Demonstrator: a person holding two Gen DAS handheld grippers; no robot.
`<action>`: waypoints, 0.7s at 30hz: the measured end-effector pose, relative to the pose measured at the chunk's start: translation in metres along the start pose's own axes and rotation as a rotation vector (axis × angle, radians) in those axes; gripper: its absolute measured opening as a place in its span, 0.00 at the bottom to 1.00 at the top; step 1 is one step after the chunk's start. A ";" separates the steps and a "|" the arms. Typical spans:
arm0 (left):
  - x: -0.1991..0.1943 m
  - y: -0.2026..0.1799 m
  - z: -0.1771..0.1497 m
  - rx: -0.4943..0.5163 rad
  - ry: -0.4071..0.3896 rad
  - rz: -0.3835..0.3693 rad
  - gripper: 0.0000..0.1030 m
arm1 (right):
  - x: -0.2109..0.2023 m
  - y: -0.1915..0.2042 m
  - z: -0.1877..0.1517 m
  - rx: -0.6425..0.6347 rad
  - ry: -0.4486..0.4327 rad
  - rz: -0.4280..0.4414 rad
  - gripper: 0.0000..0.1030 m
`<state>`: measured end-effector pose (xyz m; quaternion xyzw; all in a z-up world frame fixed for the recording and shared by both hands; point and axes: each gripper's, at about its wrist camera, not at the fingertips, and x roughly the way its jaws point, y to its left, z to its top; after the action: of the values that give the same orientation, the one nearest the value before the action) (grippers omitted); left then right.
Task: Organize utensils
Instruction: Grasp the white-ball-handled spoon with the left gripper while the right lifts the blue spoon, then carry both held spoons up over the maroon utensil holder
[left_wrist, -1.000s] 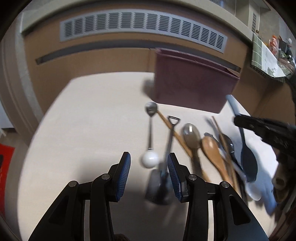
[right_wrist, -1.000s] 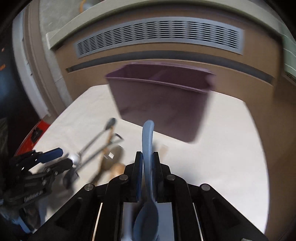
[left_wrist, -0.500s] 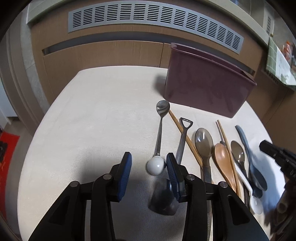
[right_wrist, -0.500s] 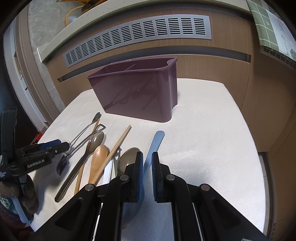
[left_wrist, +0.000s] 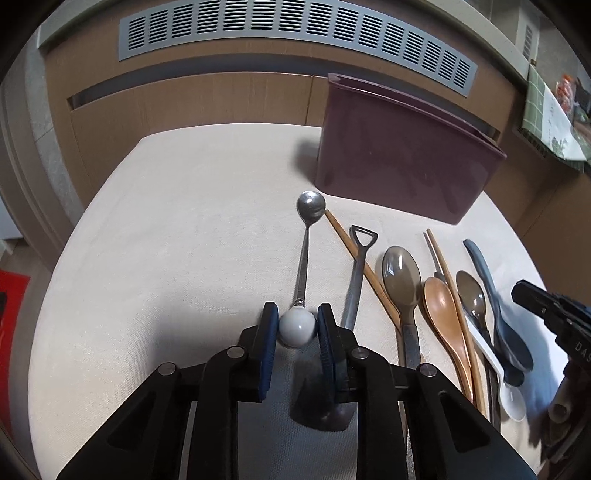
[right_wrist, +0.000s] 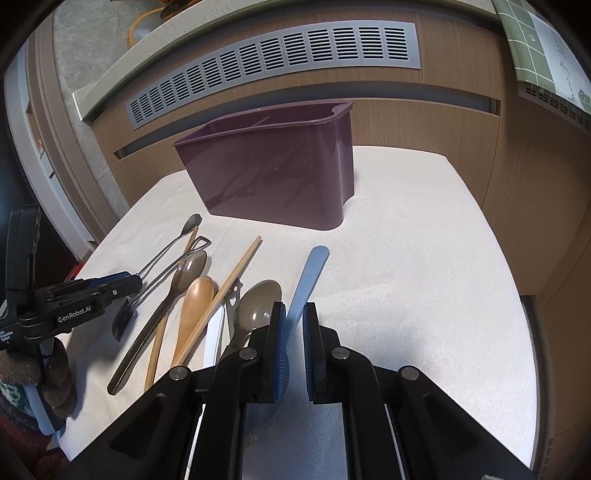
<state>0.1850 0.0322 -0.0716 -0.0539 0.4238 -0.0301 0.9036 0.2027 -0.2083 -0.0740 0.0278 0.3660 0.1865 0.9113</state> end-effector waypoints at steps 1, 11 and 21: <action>0.001 -0.002 0.000 0.012 -0.001 0.006 0.22 | 0.000 0.000 0.000 -0.001 0.001 -0.001 0.08; -0.060 -0.009 0.014 0.097 -0.201 0.065 0.22 | -0.024 0.005 0.007 -0.043 -0.093 -0.041 0.07; -0.104 -0.016 0.041 0.154 -0.311 0.059 0.22 | -0.047 0.001 0.023 -0.027 -0.156 -0.005 0.06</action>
<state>0.1495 0.0296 0.0357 0.0238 0.2767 -0.0272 0.9603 0.1867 -0.2224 -0.0267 0.0291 0.2915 0.1862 0.9378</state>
